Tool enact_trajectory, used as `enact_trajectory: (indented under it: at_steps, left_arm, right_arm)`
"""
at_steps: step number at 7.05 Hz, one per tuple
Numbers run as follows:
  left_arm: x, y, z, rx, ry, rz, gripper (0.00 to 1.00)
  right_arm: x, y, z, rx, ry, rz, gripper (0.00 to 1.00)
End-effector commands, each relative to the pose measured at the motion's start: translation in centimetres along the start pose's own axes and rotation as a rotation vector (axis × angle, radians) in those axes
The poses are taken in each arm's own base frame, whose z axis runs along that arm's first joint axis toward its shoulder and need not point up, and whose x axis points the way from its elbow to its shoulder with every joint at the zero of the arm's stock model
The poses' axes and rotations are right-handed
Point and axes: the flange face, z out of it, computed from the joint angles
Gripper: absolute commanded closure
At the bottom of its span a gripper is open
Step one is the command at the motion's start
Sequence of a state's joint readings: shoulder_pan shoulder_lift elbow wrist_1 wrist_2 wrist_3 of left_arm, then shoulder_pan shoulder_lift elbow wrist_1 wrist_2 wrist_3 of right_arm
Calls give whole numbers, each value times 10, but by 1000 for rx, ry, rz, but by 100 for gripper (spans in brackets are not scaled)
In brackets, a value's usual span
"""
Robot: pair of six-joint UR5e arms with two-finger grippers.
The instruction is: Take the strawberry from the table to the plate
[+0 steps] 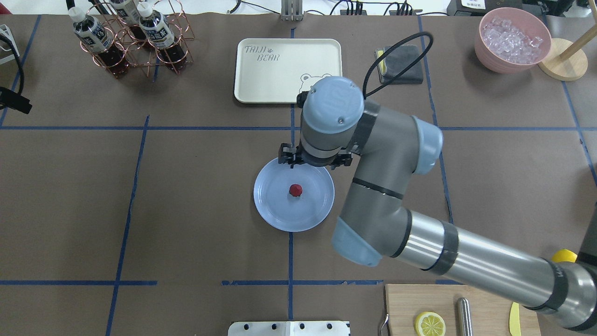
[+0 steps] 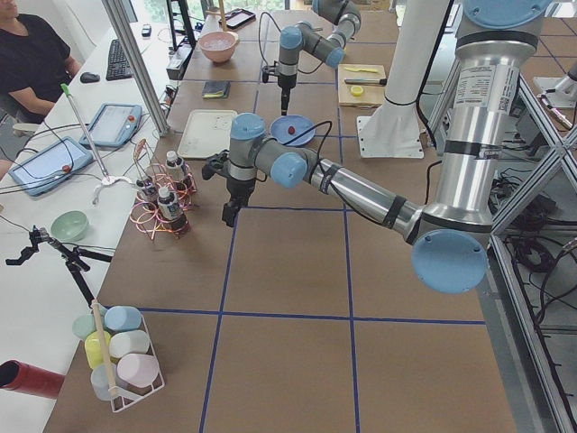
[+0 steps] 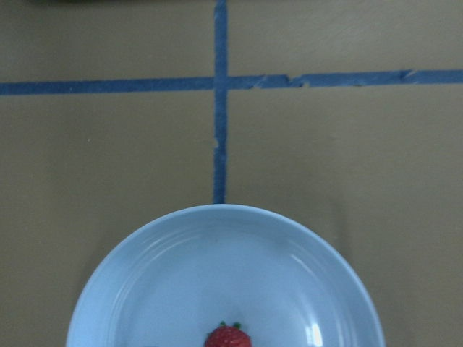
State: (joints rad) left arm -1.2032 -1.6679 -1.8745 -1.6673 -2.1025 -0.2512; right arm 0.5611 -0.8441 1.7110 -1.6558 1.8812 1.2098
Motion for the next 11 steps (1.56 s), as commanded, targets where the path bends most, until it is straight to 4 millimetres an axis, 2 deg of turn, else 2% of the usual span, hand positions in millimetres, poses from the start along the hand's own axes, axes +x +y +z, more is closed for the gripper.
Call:
enact_trajectory:
  at_steps: [1, 2, 3, 4, 6, 7, 8, 9, 10, 11]
  left_arm:
    - [-70, 22, -3, -27, 35, 37, 0]
    - [-97, 37, -5, -32, 21, 46, 0]
    - [-123, 53, -9, -34, 7, 54, 0]
    - [-129, 59, -11, -35, 27, 44, 0]
    - [-135, 67, -8, -46, 35, 26, 0]
    - [-141, 79, 3, -70, 87, -5, 0]
    - [-151, 100, 15, -97, 117, -34, 0]
    - [-168, 121, 15, -106, 112, -73, 0]
    - [-191, 143, 18, -114, 106, -83, 0]
    - [-221, 157, 12, -107, 94, -117, 0]
  right_arm:
    - [98, -26, -57, -11, -4, -49, 0]
    - [154, -47, -78, -5, -2, -107, 0]
    - [215, -69, -89, -35, -5, -131, 0]
    - [279, -91, -108, -43, -18, -175, 0]
    - [443, -94, -118, -85, 11, -297, 0]
    - [519, -87, -121, -103, 19, -335, 0]
    - [583, -67, -122, -121, 32, -357, 0]
    - [637, -51, -125, -129, 38, -380, 0]
    - [671, -38, -127, -135, 35, -385, 0]
    - [686, -34, -131, -127, 40, -345, 0]
